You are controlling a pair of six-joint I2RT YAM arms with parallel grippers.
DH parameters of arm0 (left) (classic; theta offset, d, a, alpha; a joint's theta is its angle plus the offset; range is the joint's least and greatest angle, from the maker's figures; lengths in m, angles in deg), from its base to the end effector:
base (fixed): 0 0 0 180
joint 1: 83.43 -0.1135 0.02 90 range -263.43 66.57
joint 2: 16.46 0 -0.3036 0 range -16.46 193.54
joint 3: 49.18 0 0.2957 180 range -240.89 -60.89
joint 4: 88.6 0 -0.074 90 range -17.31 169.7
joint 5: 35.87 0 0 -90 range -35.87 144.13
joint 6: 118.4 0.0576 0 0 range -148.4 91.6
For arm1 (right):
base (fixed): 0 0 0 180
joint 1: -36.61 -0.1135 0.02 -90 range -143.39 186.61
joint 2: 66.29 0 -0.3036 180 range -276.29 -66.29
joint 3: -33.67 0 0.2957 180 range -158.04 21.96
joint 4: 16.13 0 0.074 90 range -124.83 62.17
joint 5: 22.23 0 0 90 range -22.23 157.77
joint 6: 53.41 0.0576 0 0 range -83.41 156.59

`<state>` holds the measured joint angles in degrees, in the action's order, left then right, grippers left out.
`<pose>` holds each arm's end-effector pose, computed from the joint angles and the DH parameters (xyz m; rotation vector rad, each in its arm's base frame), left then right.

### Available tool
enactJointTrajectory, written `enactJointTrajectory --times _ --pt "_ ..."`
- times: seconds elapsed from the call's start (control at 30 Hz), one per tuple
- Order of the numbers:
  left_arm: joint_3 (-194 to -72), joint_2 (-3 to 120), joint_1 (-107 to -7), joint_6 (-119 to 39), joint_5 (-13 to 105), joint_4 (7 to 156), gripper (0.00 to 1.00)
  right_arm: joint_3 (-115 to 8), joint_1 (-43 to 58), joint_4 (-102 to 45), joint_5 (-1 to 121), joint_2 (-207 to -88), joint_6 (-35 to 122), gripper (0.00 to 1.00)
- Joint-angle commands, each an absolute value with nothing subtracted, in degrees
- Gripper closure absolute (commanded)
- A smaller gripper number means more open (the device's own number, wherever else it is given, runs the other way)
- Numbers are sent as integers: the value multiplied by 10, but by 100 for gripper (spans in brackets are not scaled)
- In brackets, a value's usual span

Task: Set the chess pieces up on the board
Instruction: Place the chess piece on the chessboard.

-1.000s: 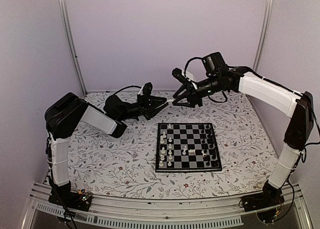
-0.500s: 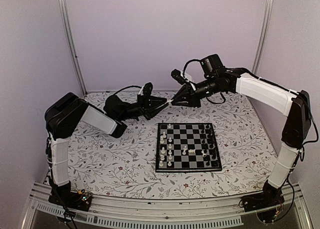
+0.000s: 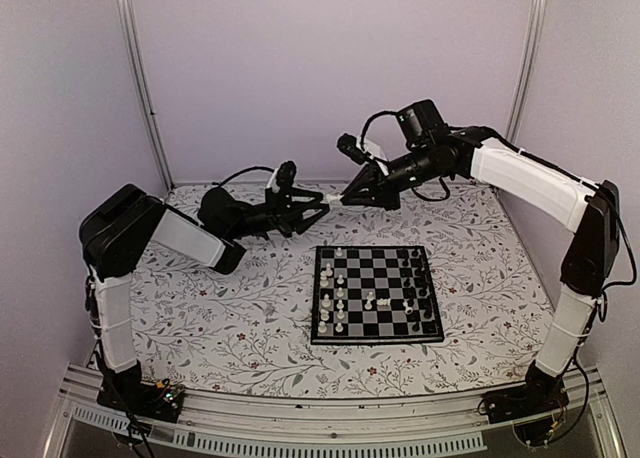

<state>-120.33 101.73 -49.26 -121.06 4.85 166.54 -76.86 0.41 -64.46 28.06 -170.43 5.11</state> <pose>0.3589 -0.2964 0.2172 0.2392 1.6671 -2.2694 0.3624 0.3108 0.3617 -1.5222 1.6331 0.8357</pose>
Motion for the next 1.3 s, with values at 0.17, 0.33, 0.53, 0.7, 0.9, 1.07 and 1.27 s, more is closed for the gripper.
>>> enactJointTrajectory --times 0.17,0.33,0.53,0.7,0.9,1.07,1.27 --pt "-1288 784 -590 -642 75 1034 39 -901 -18 -840 449 -1755 -64 93" --pt "-1346 734 -582 -367 392 774 29 -917 -61 -899 519 -1789 -104 93" --pt "-1227 658 -608 -369 491 873 1 -968 -83 -958 529 -1852 -123 93" --pt "-1198 640 -618 -391 537 876 1 -1016 -98 -998 533 -1918 -131 93" --pt "-1216 655 -628 -411 549 836 2 -1034 -111 -1015 536 -1965 -134 92" --pt "-1213 649 -630 -415 531 839 3 -1035 -117 -1011 532 -1985 -131 92" --pt "-1215 648 -632 -414 534 836 5 -1035 -123 -1003 526 -2004 -127 92"
